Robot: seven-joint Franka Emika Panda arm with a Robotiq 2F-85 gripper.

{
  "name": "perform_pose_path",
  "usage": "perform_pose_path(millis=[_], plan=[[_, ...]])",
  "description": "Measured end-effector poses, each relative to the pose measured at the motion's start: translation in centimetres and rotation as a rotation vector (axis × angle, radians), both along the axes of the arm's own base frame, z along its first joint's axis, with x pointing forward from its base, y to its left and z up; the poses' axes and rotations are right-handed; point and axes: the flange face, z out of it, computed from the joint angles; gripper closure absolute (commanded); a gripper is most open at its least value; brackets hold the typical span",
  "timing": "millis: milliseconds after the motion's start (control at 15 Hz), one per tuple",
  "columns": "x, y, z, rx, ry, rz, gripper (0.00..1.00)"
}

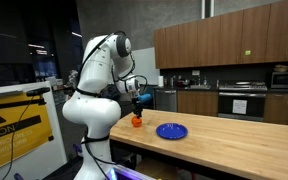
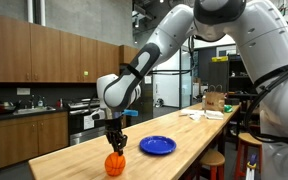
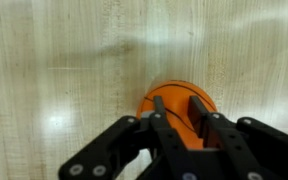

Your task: Put the ball on the plate

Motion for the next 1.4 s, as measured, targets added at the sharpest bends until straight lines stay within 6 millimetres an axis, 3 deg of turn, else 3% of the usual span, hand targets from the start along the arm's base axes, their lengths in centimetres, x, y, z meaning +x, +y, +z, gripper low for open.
perform_pose_path(millis=[67, 133, 200, 267, 400, 600, 933, 1000, 1067, 1133, 1200, 1267, 1400], plan=[[0.0, 0.0, 0.0, -0.001, -0.001, -0.006, 0.32], [-0.2, 0.0, -0.1, -0.004, 0.001, -0.016, 0.51], [-0.2, 0.0, -0.2, -0.005, 0.003, -0.019, 0.44], [-0.2, 0.0, -0.2, -0.005, 0.004, -0.019, 0.11], [-0.2, 0.0, -0.2, -0.005, 0.005, -0.019, 0.00], [-0.5, 0.3, -0.6, -0.011, 0.021, -0.014, 0.00], [-1.7, 3.4, -1.4, -0.020, 0.057, 0.024, 0.00], [-1.8, 4.0, -1.4, -0.018, 0.056, 0.034, 0.09], [-1.9, 4.5, -1.3, -0.016, 0.053, 0.043, 0.01], [-1.9, 4.9, -1.2, -0.012, 0.051, 0.051, 0.23], [-1.9, 5.1, -1.1, -0.006, 0.047, 0.053, 0.29], [-1.9, 5.2, -1.1, -0.001, 0.043, 0.057, 0.11], [-1.7, 5.3, -0.9, 0.011, 0.037, 0.062, 0.04]])
